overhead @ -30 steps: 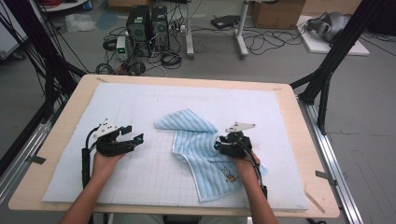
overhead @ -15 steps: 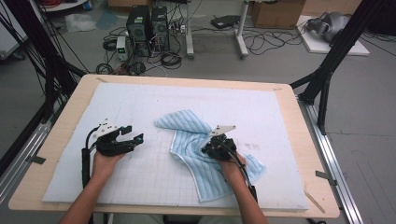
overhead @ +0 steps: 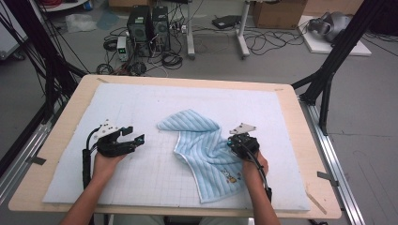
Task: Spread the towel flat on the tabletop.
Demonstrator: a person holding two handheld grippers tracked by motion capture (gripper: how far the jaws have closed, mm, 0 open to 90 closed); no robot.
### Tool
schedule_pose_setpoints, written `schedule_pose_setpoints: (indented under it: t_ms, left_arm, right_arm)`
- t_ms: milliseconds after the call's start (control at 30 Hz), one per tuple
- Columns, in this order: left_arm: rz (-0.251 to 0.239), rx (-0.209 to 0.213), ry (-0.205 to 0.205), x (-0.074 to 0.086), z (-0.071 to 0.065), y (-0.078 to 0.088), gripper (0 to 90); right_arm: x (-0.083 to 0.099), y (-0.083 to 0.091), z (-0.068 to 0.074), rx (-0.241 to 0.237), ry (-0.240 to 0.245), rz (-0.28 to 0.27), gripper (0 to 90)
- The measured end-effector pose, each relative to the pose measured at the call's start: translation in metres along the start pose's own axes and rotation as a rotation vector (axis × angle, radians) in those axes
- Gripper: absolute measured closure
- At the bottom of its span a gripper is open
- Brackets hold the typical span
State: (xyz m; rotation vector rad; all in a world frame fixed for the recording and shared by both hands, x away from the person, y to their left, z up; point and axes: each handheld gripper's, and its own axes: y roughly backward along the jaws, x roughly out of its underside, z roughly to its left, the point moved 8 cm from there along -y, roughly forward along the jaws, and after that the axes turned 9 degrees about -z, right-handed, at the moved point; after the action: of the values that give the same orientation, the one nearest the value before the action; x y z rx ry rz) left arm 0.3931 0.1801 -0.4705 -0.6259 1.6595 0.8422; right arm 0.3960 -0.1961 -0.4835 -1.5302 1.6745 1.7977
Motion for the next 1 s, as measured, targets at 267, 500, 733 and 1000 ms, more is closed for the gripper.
schedule_pose_setpoints:
  t_ms: [267,500,733,1000]
  left_arm:
    - [0.003,0.002,0.001,0.001,-0.001,-0.001,34.2]
    - [0.012,0.046,0.001,0.000,-0.012,-0.005,37.8]
    - [0.034,0.088,0.011,0.004,-0.028,-0.016,38.7]
    - [0.058,0.132,0.011,0.005,-0.058,-0.040,37.6]
  right_arm:
    - [0.022,0.014,-0.038,0.170,-0.008,0.082,85.9]
    - [0.015,0.039,-0.045,0.080,-0.128,-0.110,60.9]
    - [0.024,0.061,-0.047,0.026,-0.154,-0.173,33.7]
    - [0.037,0.062,-0.052,-0.003,-0.191,-0.184,27.3]
